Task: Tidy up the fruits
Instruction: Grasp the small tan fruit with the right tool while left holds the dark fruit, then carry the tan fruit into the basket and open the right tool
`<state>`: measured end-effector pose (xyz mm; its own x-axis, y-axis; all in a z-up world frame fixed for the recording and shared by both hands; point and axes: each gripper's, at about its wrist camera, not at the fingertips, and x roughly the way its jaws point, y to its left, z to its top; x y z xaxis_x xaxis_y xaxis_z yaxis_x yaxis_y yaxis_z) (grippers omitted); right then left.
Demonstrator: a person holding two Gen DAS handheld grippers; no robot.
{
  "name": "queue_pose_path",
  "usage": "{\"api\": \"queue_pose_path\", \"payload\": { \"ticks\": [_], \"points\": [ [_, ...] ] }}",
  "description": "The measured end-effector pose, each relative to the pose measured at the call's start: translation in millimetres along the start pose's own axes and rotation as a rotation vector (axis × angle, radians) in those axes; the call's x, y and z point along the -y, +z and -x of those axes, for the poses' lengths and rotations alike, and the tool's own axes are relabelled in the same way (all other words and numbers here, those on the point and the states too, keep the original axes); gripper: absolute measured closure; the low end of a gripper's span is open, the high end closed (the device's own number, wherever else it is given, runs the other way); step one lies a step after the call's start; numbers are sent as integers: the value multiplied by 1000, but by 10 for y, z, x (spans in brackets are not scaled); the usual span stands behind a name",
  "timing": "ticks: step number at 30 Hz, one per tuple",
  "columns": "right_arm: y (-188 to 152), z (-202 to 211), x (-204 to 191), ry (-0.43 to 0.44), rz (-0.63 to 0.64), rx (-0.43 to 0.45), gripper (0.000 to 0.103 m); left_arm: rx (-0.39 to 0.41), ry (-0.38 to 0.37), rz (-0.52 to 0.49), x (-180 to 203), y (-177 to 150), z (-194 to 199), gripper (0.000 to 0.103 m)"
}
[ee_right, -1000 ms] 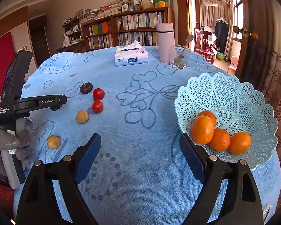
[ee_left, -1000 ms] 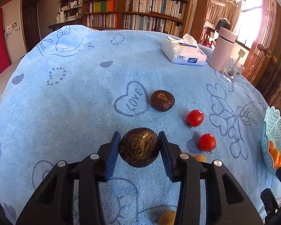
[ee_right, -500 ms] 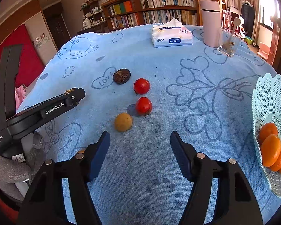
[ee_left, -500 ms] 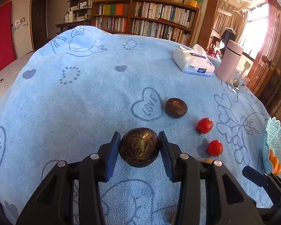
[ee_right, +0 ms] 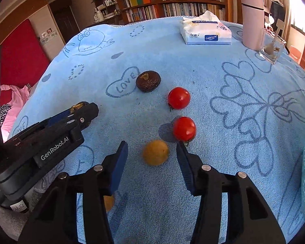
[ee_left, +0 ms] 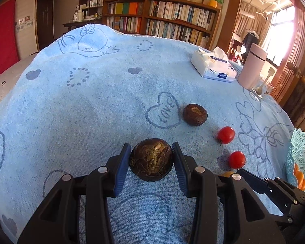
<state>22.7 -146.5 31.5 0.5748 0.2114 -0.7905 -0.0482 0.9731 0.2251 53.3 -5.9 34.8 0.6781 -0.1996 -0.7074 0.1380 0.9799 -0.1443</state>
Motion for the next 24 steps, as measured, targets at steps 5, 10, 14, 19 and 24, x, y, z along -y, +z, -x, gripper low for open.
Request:
{"api": "queue_pose_path", "payload": {
  "ticks": [5, 10, 14, 19, 24],
  "points": [
    [13, -108, -3, -13, 1, -14, 64, -3, 1, 4, -3, -8, -6, 61],
    [-7, -67, 23, -24, -3, -9, 75, -6, 1, -1, 4, -15, -13, 61],
    [-58, 28, 19, -29, -6, 8, 75, -7, 0, -7, 17, -26, -17, 61],
    [-113, 182, 52, -38, -17, 37, 75, -5, -3, -17, 44, -40, -7, 61],
    [-145, 326, 164, -53, -52, 59, 75, -2, -11, -28, 82, -49, 11, 61]
  ]
}}
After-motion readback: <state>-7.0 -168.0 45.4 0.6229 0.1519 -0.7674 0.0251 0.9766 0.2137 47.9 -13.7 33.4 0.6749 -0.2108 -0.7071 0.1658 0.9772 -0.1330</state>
